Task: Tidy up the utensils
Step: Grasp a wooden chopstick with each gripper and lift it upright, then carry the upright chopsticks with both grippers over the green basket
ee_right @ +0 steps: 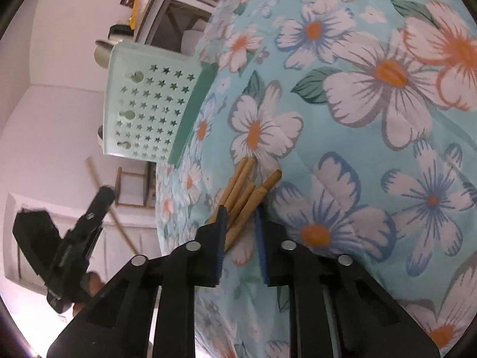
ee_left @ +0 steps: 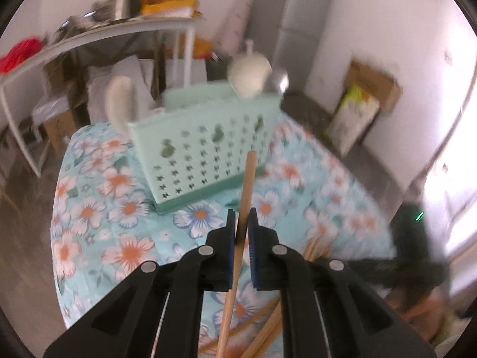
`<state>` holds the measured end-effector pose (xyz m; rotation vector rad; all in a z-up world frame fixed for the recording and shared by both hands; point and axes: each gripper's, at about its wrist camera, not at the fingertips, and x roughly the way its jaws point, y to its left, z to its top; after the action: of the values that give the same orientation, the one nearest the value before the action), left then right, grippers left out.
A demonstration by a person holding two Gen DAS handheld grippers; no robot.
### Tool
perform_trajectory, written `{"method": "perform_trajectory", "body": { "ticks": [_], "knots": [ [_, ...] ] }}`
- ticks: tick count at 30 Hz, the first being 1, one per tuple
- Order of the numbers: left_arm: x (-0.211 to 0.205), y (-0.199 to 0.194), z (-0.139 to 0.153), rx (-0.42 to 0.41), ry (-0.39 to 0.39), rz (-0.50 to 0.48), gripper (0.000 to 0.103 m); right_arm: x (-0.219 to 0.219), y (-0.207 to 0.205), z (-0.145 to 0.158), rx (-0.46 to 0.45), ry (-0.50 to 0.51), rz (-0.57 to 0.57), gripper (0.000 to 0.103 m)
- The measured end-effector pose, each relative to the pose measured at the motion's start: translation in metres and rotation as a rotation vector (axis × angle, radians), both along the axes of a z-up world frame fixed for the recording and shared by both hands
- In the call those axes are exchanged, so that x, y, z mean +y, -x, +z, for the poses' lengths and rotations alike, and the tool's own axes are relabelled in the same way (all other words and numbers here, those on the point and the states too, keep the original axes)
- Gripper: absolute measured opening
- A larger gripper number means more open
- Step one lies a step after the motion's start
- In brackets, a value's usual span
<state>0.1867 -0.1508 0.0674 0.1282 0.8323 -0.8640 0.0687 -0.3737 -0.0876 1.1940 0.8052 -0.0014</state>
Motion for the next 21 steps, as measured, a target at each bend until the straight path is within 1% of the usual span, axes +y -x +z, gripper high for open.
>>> {"method": "perform_trajectory", "body": {
  "ticks": [1,5,8,15,18,19,21],
  "knots": [
    [0.010,-0.001,0.006,0.016,0.034,0.026,0.007,-0.001,0.002,0.002,-0.001,0.002,-0.002,0.012],
    [0.036,0.001,0.022,0.043,0.137,0.110,0.007,-0.007,0.017,0.010,-0.010,0.022,-0.010,0.011],
    [0.053,0.001,0.029,0.044,0.176,0.165,0.007,-0.011,0.022,0.017,-0.019,0.037,-0.019,0.011],
    [0.098,-0.008,0.037,0.049,0.263,0.302,0.006,-0.023,0.037,0.039,-0.058,0.120,-0.057,0.010],
    [0.105,-0.007,0.038,0.029,0.264,0.323,0.006,-0.024,0.042,0.061,-0.096,0.203,-0.061,0.009],
    [0.106,-0.005,0.038,0.022,0.257,0.323,0.006,-0.020,0.038,0.066,-0.104,0.228,-0.063,0.009],
    [0.106,-0.004,0.035,0.006,0.235,0.327,0.006,-0.016,0.039,0.084,-0.130,0.311,-0.066,0.009]
  ]
}}
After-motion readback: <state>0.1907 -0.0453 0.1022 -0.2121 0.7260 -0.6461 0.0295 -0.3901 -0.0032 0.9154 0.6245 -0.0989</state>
